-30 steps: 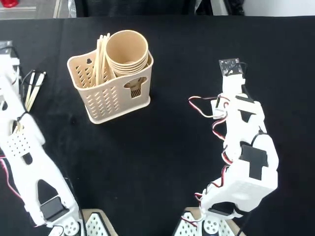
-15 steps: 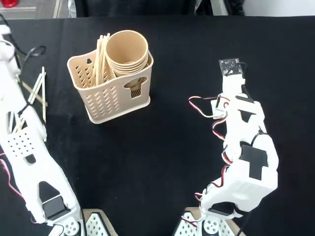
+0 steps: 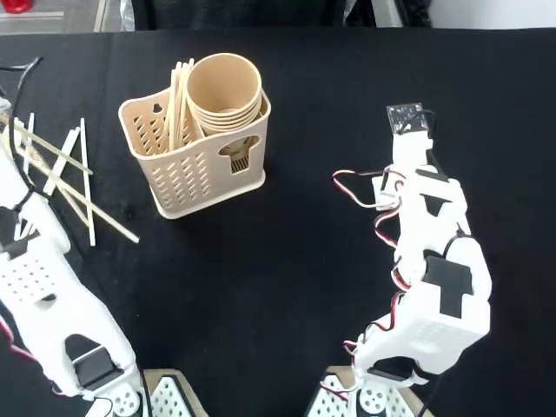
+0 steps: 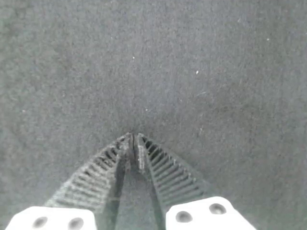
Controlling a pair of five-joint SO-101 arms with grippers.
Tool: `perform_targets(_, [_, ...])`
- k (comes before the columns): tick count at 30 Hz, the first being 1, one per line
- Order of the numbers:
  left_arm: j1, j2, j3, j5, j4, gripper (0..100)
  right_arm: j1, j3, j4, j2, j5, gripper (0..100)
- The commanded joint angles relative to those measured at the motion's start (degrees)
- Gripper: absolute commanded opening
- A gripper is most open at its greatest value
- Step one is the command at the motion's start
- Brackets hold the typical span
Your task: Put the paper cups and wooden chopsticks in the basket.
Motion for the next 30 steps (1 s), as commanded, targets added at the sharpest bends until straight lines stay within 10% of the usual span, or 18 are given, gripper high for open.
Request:
perform_targets(1, [-0.31, -10.9, 7.6, 0.44, 0.0, 3, 0.09, -0.04, -0.26, -3.38, 0.53, 1.4])
perform_targets(24, [14.73, -31.91, 9.71, 1.14, 0.26, 3, 0.09, 0.13, -0.18, -3.38, 0.53, 1.4])
perform_targets(30, [17.54, -42.02, 33.19, 1.23, -0.62, 3, 0.09, 0.13, -0.26, -3.38, 0.53, 1.4])
